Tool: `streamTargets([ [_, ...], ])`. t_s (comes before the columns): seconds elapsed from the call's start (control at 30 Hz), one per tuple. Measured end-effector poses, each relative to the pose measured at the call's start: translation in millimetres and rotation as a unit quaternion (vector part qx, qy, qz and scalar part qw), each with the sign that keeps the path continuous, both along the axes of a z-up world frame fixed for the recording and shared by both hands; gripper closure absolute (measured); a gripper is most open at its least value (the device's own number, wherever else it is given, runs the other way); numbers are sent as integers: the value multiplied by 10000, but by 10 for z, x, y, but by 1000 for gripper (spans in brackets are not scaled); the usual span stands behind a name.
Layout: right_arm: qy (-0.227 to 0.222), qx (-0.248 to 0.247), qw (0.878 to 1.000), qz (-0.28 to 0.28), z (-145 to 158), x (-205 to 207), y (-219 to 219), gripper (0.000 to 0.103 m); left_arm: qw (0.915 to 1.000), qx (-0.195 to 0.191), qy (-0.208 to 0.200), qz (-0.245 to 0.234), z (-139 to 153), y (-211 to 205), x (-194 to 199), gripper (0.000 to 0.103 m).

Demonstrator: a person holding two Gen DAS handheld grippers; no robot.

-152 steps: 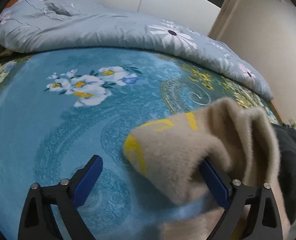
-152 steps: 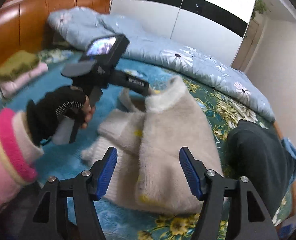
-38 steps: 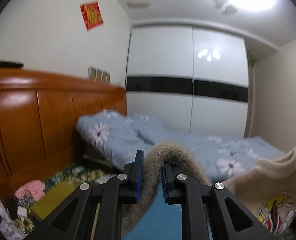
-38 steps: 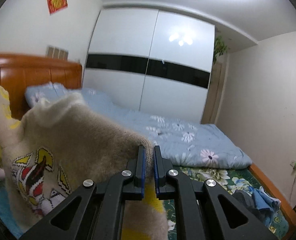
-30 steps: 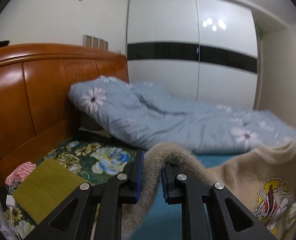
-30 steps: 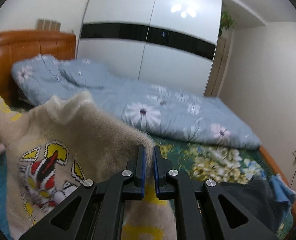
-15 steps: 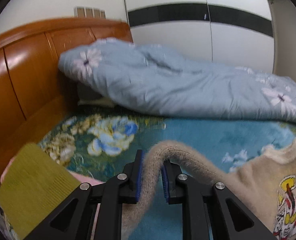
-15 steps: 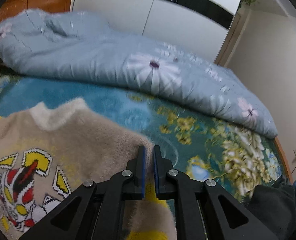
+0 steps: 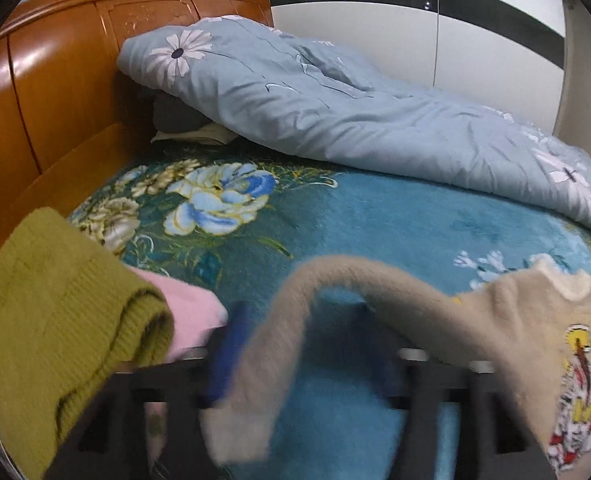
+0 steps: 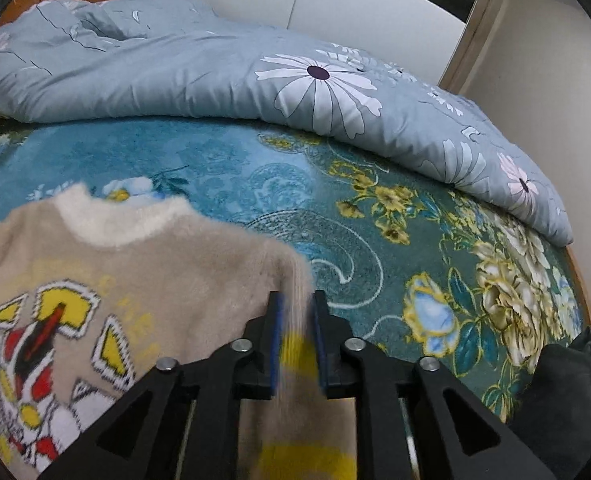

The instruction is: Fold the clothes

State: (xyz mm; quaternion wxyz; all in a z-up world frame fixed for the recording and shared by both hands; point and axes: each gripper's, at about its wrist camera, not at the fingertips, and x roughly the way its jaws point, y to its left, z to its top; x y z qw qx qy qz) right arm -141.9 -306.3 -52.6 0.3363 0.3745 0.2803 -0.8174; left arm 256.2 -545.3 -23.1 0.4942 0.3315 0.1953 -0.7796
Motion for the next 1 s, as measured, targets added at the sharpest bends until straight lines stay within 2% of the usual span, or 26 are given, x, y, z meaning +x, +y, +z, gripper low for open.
streamTargets([
  [0.17, -25, -288, 9993, 219, 267, 164, 387, 76, 9999, 22, -137, -100, 38, 348, 39, 24],
  [0.23, -170, -506, 9979, 374, 365, 326, 667, 67, 10000, 51, 64, -33, 94, 522, 123, 24],
  [0.27, -250, -572, 9971, 431, 382, 402, 795, 58, 9998, 80, 200, 9, 128, 610, 166, 24],
  [0.3, -354, -642, 9960, 517, 387, 500, 942, 56, 9993, 126, 354, 65, 166, 697, 210, 24],
  [0.43, -776, -664, 9907, 897, 272, 920, 1429, 55, 9916, 498, 1125, 397, 368, 971, 273, 23],
  [0.5, -1027, -646, 9870, 1053, 178, 1113, 1615, 54, 9883, 595, 1316, 490, 456, 1111, 207, 23],
  [0.6, -1299, -667, 9818, 1213, 39, 1349, 1798, 49, 9835, 756, 1618, 303, 511, 1383, 42, 22],
  [0.7, -1553, -694, 9762, 1348, -96, 1560, 1969, 48, 9796, 993, 1744, 132, 469, 1624, -115, 21],
  [0.83, -1717, -650, 9752, 1236, -240, 1574, 2026, 48, 9751, 1239, 1833, 141, 334, 1866, -234, 21],
  [1.0, -1691, -556, 9772, 1159, -347, 1585, 1994, 48, 9757, 1221, 1810, 184, 218, 2051, -333, 21],
])
